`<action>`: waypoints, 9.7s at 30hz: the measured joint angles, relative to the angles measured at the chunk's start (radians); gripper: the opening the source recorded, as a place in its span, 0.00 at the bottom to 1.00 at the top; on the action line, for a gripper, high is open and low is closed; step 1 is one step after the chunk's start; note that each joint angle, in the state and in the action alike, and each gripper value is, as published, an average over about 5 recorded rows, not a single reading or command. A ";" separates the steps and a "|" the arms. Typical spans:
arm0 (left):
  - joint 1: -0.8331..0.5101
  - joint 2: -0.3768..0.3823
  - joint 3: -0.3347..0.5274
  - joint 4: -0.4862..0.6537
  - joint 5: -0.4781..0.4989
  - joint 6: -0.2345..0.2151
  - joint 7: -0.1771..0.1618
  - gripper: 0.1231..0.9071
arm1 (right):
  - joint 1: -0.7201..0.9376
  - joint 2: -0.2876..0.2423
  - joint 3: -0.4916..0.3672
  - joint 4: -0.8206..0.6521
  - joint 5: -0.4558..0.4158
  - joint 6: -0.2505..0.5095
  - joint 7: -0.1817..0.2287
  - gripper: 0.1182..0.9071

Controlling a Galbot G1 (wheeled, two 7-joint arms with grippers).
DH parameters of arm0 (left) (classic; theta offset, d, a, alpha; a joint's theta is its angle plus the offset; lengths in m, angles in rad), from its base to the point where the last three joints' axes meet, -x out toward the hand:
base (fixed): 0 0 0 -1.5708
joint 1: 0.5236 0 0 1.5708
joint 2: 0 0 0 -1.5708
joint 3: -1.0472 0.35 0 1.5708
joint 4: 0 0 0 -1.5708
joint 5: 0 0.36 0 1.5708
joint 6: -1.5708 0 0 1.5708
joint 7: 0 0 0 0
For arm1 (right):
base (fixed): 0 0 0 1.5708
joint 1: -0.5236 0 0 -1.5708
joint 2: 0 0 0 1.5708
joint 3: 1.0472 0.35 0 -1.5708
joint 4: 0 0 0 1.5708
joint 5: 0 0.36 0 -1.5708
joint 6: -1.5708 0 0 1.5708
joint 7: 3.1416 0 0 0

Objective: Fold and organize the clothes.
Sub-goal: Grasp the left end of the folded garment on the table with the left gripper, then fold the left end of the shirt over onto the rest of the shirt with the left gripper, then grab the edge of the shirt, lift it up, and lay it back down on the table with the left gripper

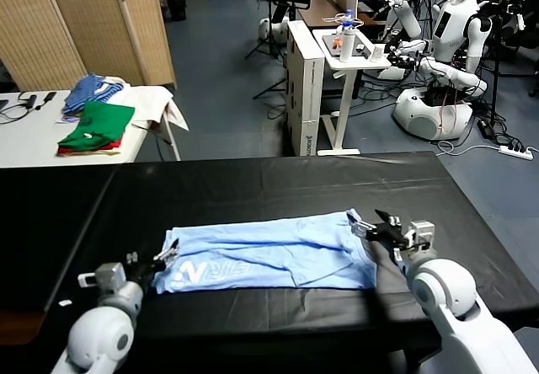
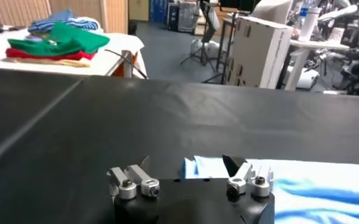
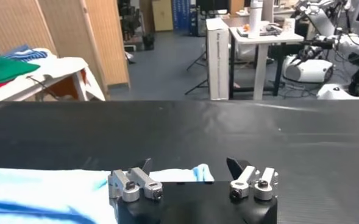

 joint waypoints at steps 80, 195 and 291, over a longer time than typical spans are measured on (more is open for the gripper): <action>0.052 0.090 -0.053 -0.175 -0.127 0.016 -0.008 0.06 | -0.137 0.063 0.142 0.079 -0.041 0.006 0.006 1.00; 0.005 -0.220 0.030 -0.073 0.152 -0.075 0.081 1.00 | 0.188 0.005 -0.434 0.024 -0.503 -0.173 -0.079 1.00; 0.117 0.287 -0.415 -0.088 0.105 -0.053 0.109 0.06 | -0.176 0.086 -0.113 0.073 -0.314 0.137 -0.072 1.00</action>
